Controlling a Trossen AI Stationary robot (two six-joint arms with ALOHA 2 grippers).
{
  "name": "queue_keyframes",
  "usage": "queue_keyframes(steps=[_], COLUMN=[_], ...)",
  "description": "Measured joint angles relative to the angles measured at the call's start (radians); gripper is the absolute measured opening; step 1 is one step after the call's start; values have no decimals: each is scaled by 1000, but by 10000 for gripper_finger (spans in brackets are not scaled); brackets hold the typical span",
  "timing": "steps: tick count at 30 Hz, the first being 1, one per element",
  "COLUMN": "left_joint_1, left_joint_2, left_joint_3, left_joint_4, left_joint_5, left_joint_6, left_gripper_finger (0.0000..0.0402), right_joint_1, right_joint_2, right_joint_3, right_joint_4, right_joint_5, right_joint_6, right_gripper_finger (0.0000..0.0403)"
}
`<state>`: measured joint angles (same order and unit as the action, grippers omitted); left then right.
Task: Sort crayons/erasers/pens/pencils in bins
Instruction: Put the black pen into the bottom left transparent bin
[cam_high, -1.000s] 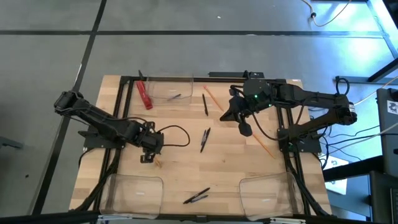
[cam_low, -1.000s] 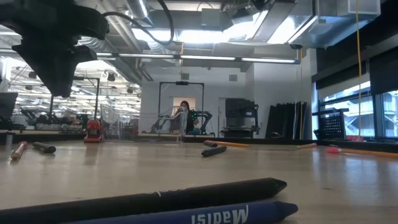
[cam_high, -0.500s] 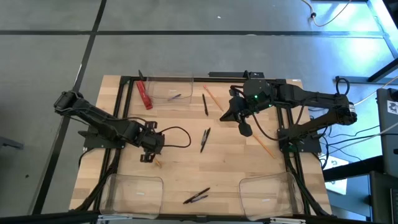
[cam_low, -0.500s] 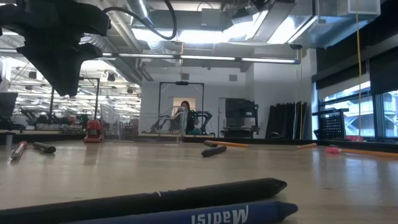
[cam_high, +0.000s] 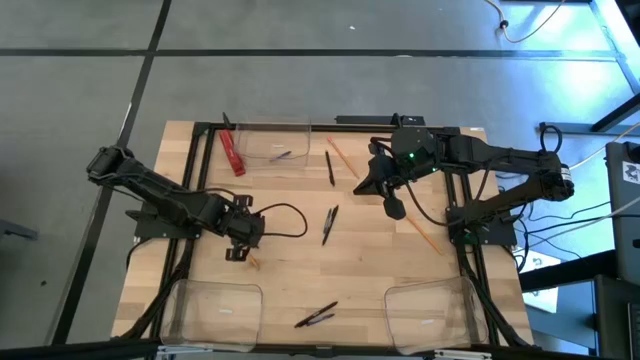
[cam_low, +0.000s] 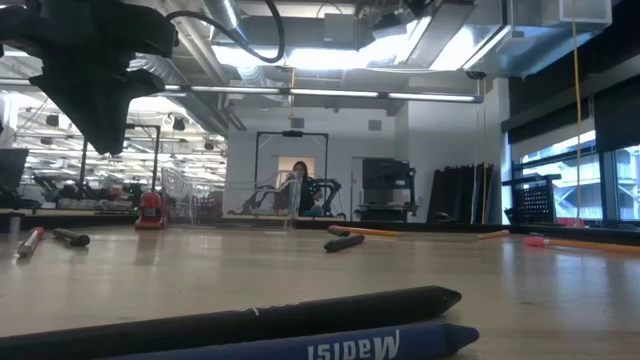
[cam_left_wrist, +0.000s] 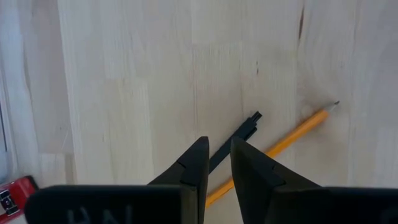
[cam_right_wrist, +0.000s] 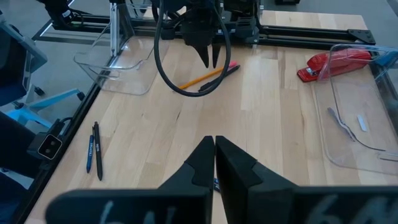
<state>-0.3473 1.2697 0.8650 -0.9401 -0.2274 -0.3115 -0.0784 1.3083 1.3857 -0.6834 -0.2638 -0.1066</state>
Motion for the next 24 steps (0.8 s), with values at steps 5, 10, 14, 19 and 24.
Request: queue_keyframes(steps=[5,10,14,19,24], left_joint_1=[0,1,1,-13,-24], left_joint_2=[0,0,0,0,0], left_joint_3=[0,0,-24,-122,-175], left_joint_4=[0,0,49,184,226], left_joint_5=[3,9,11,71,76], left_joint_6=[-14,-29,-61,-62,-15], left_gripper_finger=[78,99,106,103,104], right_joint_1=[0,0,0,0,0], right_joint_2=[0,0,0,0,0], right_joint_3=[0,0,0,0,0], right_joint_4=[0,0,0,0,0], right_joint_5=[0,0,0,0,0], right_joint_6=[0,0,1,1,1], right_gripper_finger=[17,17,17,17,17])
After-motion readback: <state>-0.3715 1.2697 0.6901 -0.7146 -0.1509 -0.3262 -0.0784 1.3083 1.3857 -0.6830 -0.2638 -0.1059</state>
